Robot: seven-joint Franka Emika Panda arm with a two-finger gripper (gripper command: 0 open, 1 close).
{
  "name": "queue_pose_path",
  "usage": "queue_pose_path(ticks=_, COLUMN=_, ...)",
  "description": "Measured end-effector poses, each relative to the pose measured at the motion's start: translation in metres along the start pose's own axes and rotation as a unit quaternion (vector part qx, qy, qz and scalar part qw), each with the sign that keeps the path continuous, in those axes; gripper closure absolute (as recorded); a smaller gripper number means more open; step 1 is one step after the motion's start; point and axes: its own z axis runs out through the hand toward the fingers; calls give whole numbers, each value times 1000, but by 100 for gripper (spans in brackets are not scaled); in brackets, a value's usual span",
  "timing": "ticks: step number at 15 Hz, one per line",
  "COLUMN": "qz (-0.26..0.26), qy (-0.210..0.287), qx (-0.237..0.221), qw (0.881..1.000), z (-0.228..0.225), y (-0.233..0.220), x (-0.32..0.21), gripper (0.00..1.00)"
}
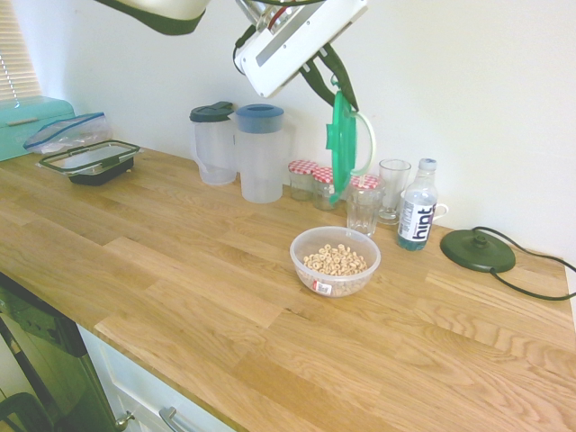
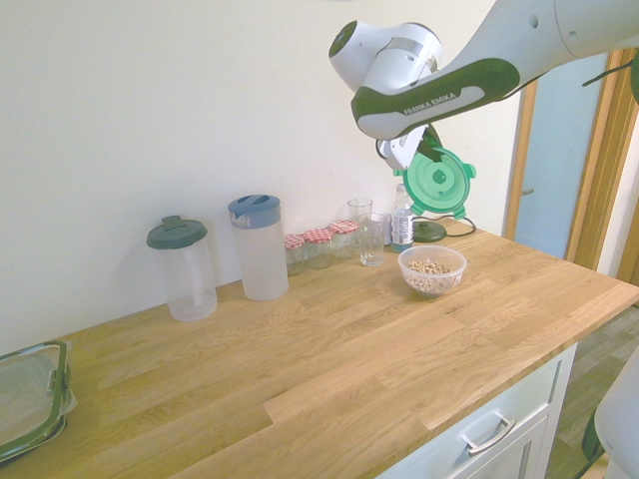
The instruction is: Cover the lid of food container
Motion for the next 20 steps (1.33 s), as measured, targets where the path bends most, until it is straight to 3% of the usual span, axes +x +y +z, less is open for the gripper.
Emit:
queue_pose_path(ticks=4, qz=43, qy=47, qx=-112, qw=992, z=40, y=-23, x=-37, gripper=100)
queue_pose_path(ticks=9, qz=103, qy=116, qx=-225, qw=962, z=78, y=-54, x=-60, gripper=100)
queue_pose_path(ticks=14, qz=98, qy=167, qx=-214, qw=957, z=71, y=-103, x=-90, gripper=100)
queue_pose_path(ticks=20, qz=97, qy=185, qx=-213, qw=954, z=82, y=-132, x=-124, gripper=100)
